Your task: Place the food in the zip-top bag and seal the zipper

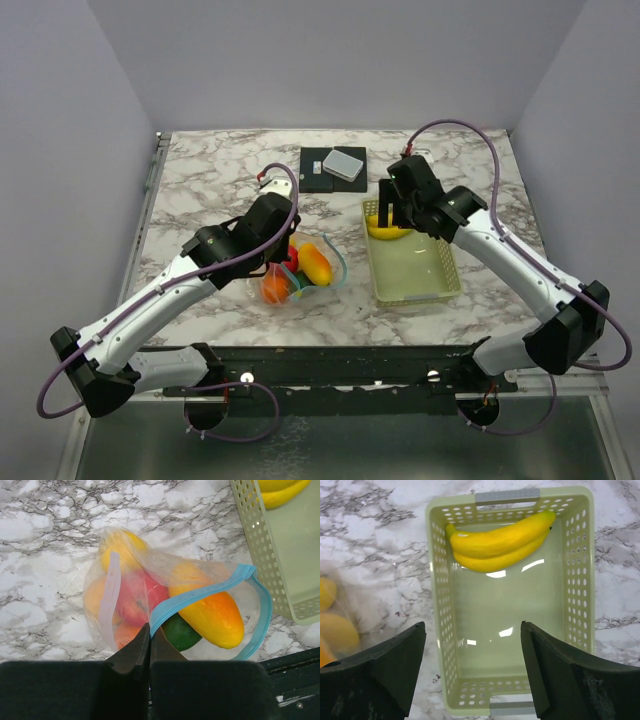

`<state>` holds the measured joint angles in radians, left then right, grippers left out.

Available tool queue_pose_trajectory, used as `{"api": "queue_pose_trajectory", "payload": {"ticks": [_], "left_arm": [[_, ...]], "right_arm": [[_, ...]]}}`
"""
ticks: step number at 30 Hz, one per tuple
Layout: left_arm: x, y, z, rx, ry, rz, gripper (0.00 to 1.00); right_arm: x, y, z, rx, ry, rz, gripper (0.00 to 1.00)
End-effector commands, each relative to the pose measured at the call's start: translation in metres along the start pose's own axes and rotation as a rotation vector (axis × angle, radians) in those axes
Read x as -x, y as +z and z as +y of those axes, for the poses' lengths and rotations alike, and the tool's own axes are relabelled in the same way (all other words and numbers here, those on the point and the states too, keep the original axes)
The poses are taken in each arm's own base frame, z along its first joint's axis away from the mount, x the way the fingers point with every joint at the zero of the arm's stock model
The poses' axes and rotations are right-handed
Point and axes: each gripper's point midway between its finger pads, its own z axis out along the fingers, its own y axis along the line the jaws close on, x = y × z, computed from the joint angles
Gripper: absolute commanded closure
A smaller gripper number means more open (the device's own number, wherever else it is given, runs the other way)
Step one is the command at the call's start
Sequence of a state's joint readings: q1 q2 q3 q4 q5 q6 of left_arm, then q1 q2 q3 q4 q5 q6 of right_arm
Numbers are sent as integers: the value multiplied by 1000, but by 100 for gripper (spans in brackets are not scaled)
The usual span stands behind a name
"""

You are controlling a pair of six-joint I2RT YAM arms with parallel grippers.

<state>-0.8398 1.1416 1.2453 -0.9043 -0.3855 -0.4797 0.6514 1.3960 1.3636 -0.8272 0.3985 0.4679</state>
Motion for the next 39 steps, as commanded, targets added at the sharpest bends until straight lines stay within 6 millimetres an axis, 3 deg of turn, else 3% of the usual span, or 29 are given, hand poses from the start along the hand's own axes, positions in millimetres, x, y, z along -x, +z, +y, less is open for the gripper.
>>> {"api": "queue_pose_trajectory", "payload": {"ticks": [1, 6, 13, 28, 39], "left_arm": [[1, -4, -2, -22, -20, -15, 100], [0, -6, 0, -21, -16, -18, 100], [-1, -7, 1, -20, -11, -18, 100], [-5, -4, 3, -15, 3, -12, 100], [-6, -6, 3, -24, -1, -12, 100]], "right_arm": [[1, 29, -12, -33, 22, 29, 19], [1, 60, -35, -113, 113, 75, 20], [4, 89, -53, -186, 275, 86, 20], [-3, 130, -75, -354, 614, 88, 27], [-18, 154, -91, -466, 741, 106, 29]]}}
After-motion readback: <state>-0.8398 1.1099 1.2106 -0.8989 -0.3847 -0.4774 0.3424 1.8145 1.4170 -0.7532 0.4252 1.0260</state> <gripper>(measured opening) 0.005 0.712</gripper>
